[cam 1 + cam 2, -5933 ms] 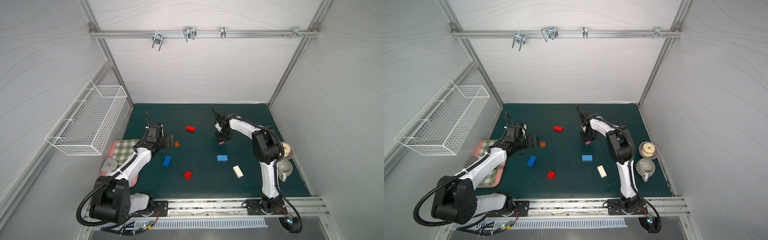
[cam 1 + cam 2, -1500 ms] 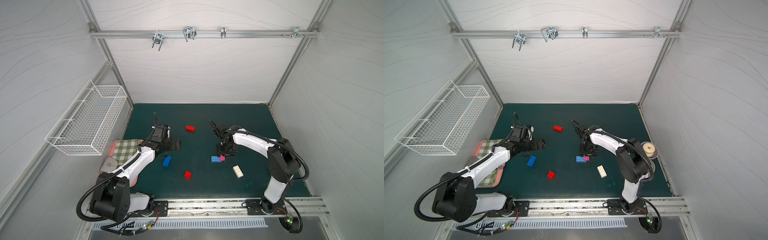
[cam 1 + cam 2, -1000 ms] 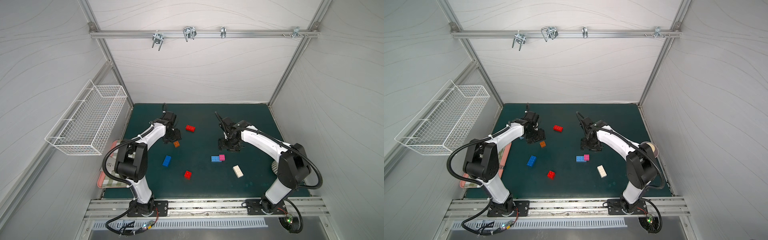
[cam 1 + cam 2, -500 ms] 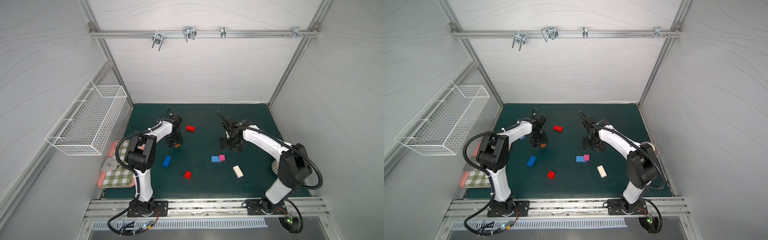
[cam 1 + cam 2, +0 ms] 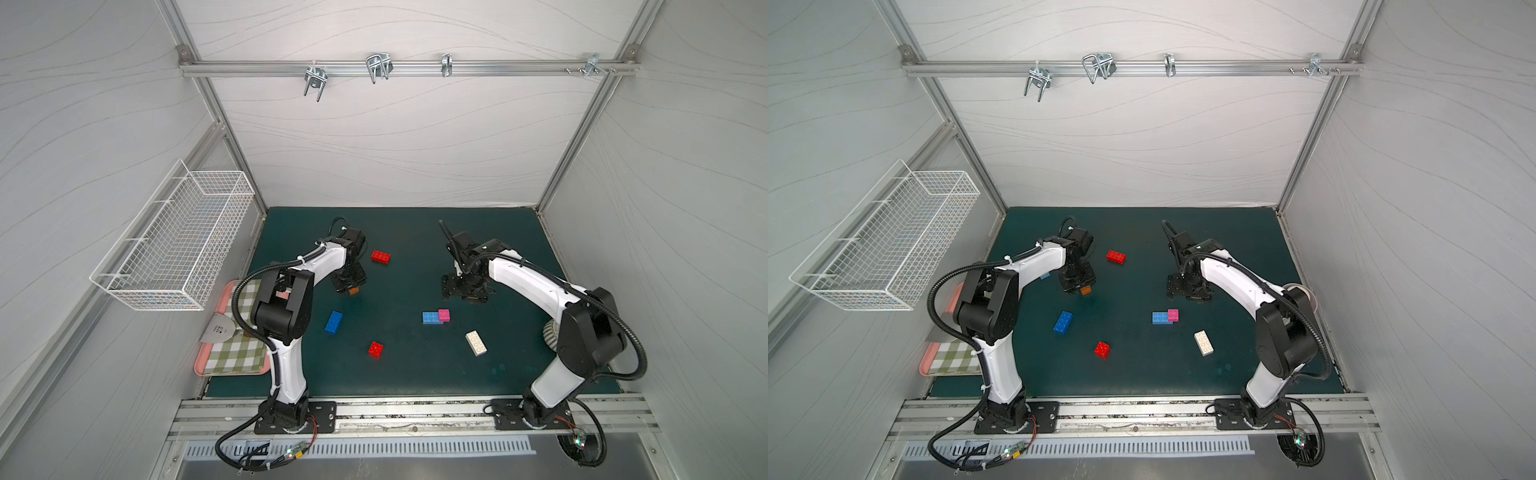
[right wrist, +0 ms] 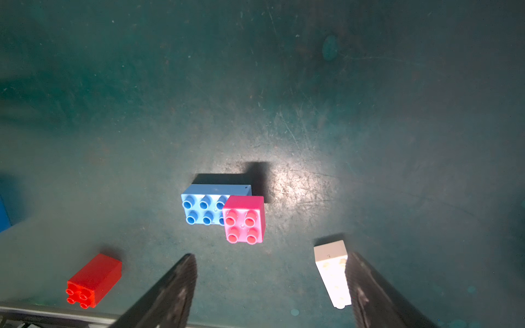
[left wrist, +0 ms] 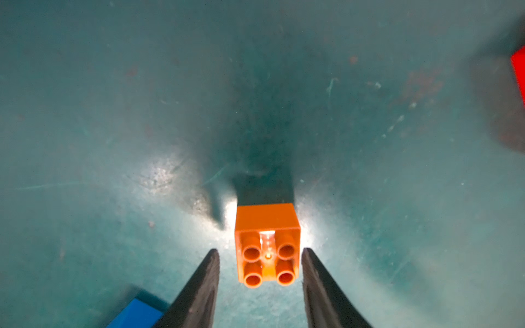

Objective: Assemble a carrot with lego
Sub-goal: Pick up the lego brick from the center of the board.

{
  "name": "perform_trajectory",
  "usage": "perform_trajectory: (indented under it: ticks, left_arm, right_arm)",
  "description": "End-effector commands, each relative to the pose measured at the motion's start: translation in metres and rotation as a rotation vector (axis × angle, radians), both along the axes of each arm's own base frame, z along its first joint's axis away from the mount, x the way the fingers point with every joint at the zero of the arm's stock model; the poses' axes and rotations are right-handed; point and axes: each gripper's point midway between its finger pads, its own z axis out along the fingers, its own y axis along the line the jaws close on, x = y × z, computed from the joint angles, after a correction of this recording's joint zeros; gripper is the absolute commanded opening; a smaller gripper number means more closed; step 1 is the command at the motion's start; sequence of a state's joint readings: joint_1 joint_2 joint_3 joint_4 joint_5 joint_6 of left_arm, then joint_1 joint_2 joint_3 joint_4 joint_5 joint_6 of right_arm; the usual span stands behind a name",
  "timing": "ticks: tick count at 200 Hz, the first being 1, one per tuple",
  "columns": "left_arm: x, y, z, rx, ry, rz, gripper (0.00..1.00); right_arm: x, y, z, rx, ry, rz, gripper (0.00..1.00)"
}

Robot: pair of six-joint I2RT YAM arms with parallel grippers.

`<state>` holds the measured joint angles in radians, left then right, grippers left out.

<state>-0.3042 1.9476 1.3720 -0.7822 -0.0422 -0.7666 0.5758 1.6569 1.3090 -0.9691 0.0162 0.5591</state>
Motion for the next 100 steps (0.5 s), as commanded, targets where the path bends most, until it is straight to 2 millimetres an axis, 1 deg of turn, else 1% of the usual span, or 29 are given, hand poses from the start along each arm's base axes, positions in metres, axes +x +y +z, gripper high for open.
perform_trajectory:
  ticks: [1,24,68,100]
  left_arm:
    - [0.0086,0.0,0.0059,0.008,-0.039,0.052,0.48]
    - [0.0082,-0.0009,0.0028,0.005,-0.031,0.057,0.48]
    - [0.007,0.0013,0.0028,0.011,-0.03,0.07,0.4]
    - [0.0048,0.0012,-0.0002,0.015,-0.019,0.068,0.39]
  right_arm:
    - [-0.0033,-0.0033,0.0068,0.018,-0.008,0.004,0.85]
    - [-0.0024,-0.0054,0.0067,0.02,-0.008,0.003,0.85]
    - [-0.0002,-0.0095,0.0088,0.031,-0.015,-0.004,0.86]
    - [0.0,-0.0116,0.0091,0.04,-0.016,-0.002,0.87]
